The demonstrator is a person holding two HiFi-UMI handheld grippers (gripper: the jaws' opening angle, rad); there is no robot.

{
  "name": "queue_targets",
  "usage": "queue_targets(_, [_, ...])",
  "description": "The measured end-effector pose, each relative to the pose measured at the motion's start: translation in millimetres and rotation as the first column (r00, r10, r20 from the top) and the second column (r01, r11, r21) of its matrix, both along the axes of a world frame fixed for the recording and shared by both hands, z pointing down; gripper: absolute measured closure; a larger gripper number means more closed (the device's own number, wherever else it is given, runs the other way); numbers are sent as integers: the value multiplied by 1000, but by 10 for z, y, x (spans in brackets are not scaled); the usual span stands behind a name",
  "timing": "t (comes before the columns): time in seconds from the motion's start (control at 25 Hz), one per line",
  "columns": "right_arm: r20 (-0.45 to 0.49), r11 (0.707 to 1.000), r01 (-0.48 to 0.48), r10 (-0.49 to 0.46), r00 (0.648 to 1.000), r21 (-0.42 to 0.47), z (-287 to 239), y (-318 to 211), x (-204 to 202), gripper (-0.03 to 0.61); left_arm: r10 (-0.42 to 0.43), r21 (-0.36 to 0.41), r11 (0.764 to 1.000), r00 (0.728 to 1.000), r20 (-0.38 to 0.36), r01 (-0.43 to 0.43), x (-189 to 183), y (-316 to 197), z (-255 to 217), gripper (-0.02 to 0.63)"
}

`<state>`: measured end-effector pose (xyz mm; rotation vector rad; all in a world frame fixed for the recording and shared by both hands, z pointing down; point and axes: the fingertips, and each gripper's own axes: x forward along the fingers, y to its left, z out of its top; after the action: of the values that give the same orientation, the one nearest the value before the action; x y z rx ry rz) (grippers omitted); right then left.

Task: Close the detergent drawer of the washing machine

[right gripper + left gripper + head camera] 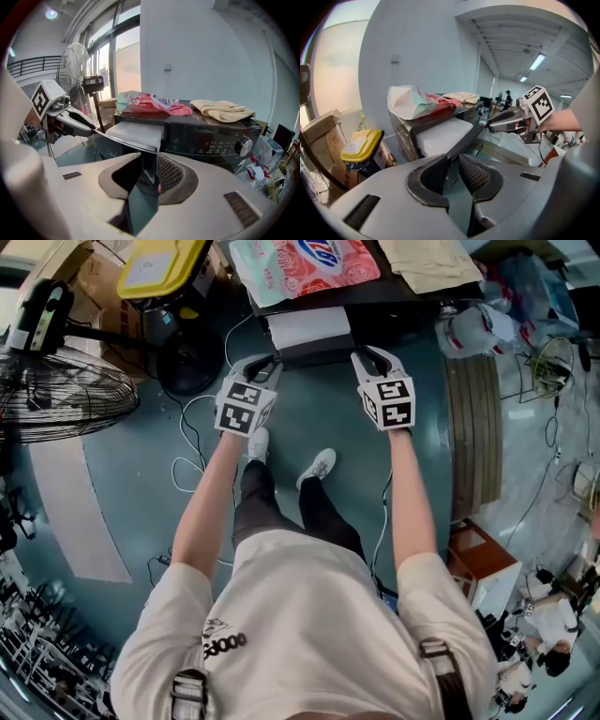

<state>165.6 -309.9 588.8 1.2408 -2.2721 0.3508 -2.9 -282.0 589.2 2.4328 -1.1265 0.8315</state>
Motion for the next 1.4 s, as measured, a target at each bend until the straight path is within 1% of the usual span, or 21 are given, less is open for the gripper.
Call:
queue_targets(0.24, [43,1000,-26,26,999,6,-38,-224,-30,486,-68,8,998,998,-18,68,-50,-238,-41,534])
queue_targets(0.56, [31,999,-42,41,999,20,-43,-423,-106,488,-148,13,989,988,-51,149,-136,-438,-30,534])
queue_targets(0.72, [20,999,-43,42,999,24,-44,-490,-119,488,-163,19,986,985,-57,164,-150,-507,-27,535])
queue_targets(0.88, [29,999,-38,37,999,36,-50,-524,-132,486,-160,37,986,985,-69,163,-155,-543,-33,534])
queue_targets(1.12, [27,997,-63,61,998,54,-49,-549,-123,486,-171,58,983,982,-80,175,-144,-569,-36,534])
queue_targets(1.2, [30,995,-76,74,997,62,-65,-582,-127,486,-190,63,979,978,-86,196,-155,-609,-39,534])
queue_targets(1.28, [25,994,-91,90,996,62,-77,-664,-167,497,-238,61,968,967,-88,244,-201,-699,-41,534])
queue_targets(1.36, [11,993,-106,106,994,55,-72,-766,-217,497,-277,44,959,957,-87,282,-254,-801,-35,534])
queue_targets(1.4, [7,992,-116,115,993,54,-70,-808,-228,497,-284,32,957,955,-90,288,-272,-841,-33,533])
